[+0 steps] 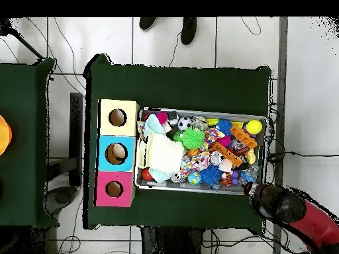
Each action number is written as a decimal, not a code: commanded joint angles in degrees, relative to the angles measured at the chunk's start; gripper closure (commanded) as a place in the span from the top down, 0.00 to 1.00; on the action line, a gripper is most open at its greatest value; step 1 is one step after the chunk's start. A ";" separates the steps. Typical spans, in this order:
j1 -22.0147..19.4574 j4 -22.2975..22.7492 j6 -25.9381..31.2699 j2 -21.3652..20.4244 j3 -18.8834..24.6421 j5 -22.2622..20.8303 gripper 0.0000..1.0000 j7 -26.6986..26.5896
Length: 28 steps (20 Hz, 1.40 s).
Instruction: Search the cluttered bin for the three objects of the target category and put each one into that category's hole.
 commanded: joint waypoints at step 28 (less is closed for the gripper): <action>-2.27 -6.04 -4.17 6.96 6.14 1.82 1.00 4.14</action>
